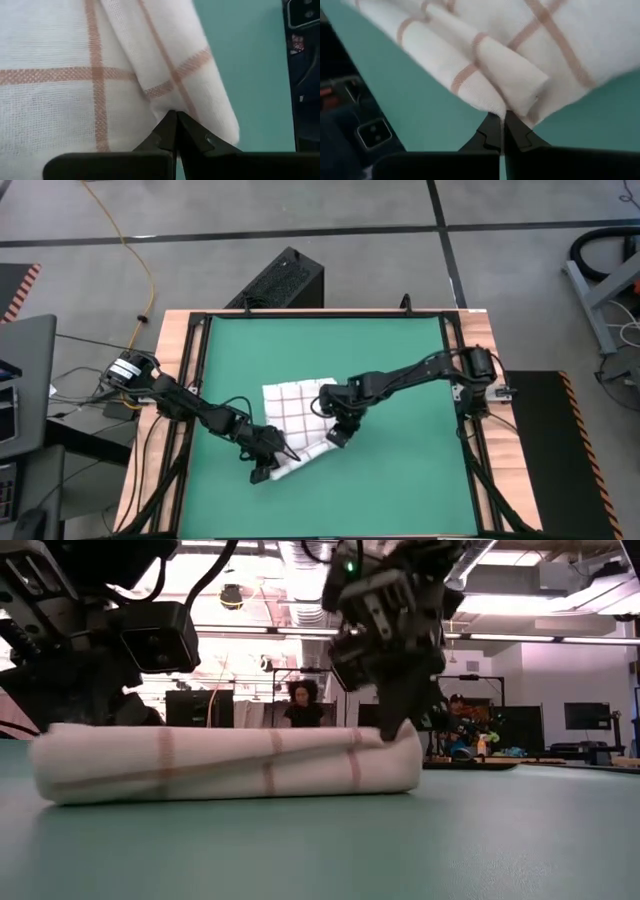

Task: Roll towel into tight, uniform cylinder
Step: Roll the white patterned towel

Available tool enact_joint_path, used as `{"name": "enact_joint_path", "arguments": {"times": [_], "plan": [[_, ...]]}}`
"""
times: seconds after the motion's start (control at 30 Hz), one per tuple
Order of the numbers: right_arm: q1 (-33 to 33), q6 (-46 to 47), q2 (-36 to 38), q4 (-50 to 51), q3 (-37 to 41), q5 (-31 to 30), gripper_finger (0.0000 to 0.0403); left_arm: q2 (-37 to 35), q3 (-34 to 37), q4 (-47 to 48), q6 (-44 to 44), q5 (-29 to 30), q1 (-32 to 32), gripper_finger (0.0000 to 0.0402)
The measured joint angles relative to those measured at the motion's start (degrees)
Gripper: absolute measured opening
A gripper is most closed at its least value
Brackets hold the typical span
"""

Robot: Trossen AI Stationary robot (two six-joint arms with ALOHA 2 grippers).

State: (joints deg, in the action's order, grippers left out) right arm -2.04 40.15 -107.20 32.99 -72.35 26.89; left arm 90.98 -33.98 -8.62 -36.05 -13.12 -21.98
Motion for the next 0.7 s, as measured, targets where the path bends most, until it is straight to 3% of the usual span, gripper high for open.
{"name": "enact_joint_path", "arguments": {"times": [0.37, 0.57, 0.7], "plan": [[6.6, 8.6, 0.0, -14.8, 7.3, 0.6, 0.0011, 0.0, 0.0, 0.0, 0.2, -0.1, 0.0, 0.0000], [10.0, 9.3, 0.0, -12.5, 7.2, -2.8, 0.0011, 0.0, 0.0, 0.0, 0.4, -1.2, 0.9, 0.0000], [11.8, 9.1, 0.0, -12.1, 7.3, -5.0, 0.0011, 0.1, 0.1, 0.7, -0.5, -5.4, 0.8, 0.0000]]}}
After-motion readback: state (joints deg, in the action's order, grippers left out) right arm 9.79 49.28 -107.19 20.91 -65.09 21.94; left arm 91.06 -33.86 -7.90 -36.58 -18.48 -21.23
